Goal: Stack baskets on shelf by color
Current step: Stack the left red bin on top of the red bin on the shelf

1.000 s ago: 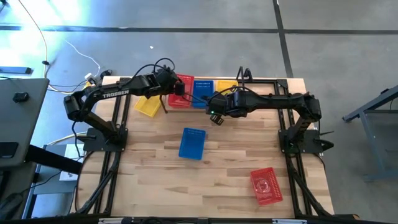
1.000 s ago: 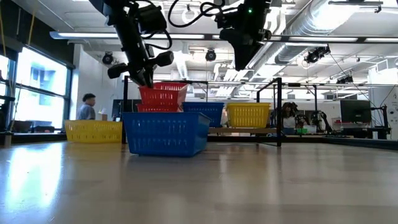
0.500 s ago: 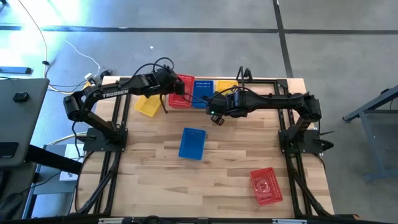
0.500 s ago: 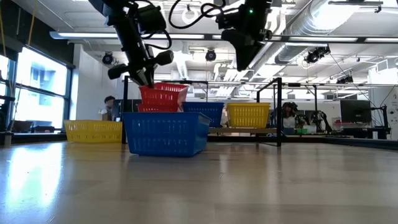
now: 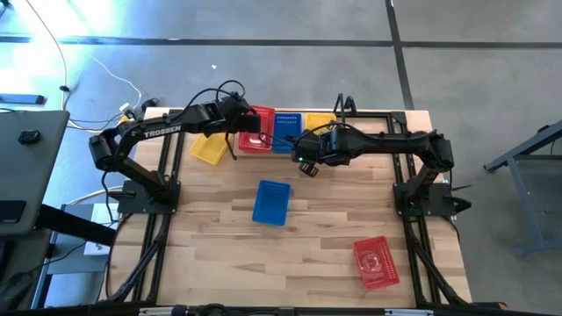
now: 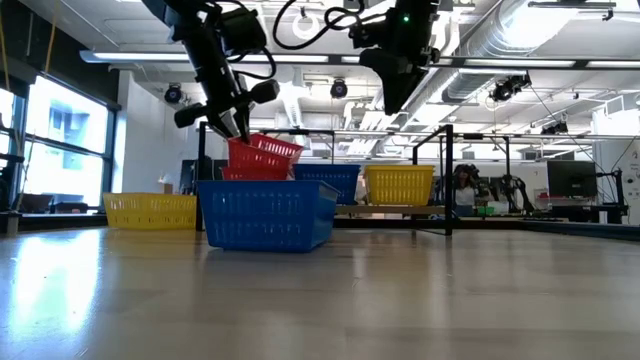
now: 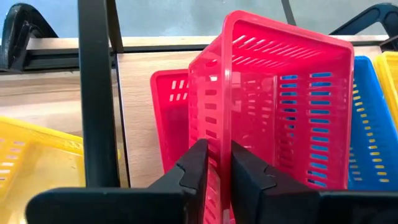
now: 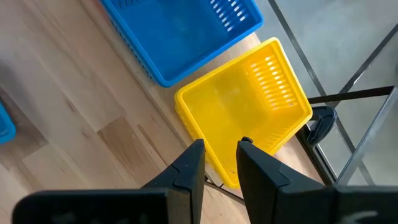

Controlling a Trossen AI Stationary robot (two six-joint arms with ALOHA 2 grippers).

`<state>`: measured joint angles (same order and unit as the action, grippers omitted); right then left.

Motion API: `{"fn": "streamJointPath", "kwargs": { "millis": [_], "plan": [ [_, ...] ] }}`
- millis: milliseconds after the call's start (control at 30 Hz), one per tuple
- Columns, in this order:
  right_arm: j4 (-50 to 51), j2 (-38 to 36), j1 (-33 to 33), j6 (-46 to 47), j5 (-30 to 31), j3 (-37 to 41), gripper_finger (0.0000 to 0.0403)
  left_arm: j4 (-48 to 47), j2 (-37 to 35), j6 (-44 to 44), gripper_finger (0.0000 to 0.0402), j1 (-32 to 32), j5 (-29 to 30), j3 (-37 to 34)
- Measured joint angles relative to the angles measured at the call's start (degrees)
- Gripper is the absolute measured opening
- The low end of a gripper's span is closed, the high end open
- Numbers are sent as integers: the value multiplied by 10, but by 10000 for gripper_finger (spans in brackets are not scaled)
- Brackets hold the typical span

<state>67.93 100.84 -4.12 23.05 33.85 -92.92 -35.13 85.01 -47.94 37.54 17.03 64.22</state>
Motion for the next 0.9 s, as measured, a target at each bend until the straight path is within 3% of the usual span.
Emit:
{"fn": "streamJointPath", "kwargs": {
  "millis": [300,900],
  "plan": [
    [0,0,0,0,0,0,80,-32,1,34,40,0,26,44],
    [4,0,0,0,0,0,80,-71,1,-14,64,0,-4,45]
  ]
}}
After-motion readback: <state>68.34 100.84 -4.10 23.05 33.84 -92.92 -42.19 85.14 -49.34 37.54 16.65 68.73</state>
